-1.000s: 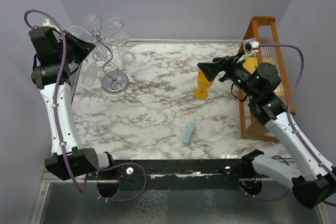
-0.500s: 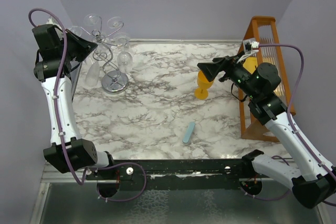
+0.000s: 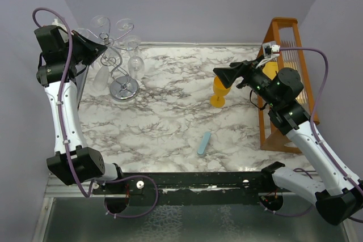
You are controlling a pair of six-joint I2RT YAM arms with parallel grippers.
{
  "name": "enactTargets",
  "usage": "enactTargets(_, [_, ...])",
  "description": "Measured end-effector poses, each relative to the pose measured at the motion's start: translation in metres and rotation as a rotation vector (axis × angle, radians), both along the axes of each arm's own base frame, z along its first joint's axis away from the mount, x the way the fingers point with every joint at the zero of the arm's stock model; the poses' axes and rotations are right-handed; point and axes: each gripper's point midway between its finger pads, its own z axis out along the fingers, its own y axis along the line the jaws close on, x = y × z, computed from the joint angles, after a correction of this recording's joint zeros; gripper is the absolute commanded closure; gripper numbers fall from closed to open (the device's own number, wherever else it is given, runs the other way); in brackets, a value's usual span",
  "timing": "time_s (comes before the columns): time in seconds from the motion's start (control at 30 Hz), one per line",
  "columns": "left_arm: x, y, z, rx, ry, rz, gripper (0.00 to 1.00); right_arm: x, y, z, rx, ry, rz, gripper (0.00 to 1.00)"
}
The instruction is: Take the wine glass off the wine glass rack
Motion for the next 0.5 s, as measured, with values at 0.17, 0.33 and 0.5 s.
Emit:
enactTargets(0.17, [0.004, -0.0015, -0.0038, -0.006, 0.009, -0.012, 1.0, 0.0, 0.0, 0.0, 0.0, 0.0, 0.0, 0.0])
enactTargets(0.33, [0.0053, -0.0023, -0.0038, -0.009, 0.011, -0.014, 1.0, 0.0, 0.0, 0.0002, 0.0, 0.0, 0.0, 0.0])
enactTargets(0.5, [0.0084, -0.008, -0.0052, -0.021, 0.017, -0.039, 1.0, 0.0, 0.0, 0.0004, 0.001, 0.0, 0.0, 0.0])
